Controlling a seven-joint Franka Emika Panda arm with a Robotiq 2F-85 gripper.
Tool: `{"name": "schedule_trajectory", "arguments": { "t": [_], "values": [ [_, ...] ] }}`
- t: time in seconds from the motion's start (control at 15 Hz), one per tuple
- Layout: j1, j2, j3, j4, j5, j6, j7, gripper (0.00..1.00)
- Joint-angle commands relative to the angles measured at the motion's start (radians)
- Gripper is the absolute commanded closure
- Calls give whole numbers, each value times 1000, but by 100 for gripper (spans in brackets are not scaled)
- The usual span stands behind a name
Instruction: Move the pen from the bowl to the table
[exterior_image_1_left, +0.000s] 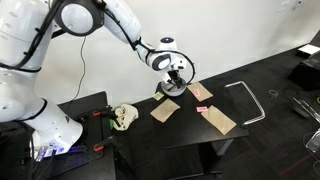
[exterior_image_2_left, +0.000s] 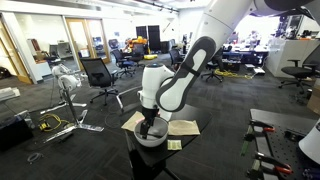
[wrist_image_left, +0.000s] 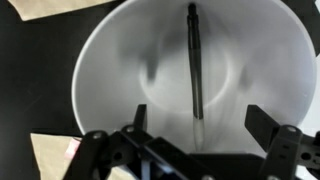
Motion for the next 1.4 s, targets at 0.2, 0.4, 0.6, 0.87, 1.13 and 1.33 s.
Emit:
{"name": "schedule_trajectory", "arguments": {
  "t": [0.2, 0.4, 0.6, 0.87, 1.13, 1.33],
  "values": [
    [-6, 36, 6, 34, 16, 0, -18, 34],
    [-6, 40, 6, 36, 16, 1, -18, 58],
    [-5, 38, 5, 34, 15, 2, -17, 80],
    [-1, 28, 2, 28, 14, 1, -13, 100],
    [11, -6, -7, 7, 12, -7, 4, 97],
    [22, -53, -14, -21, 10, -9, 16, 97]
  ]
}}
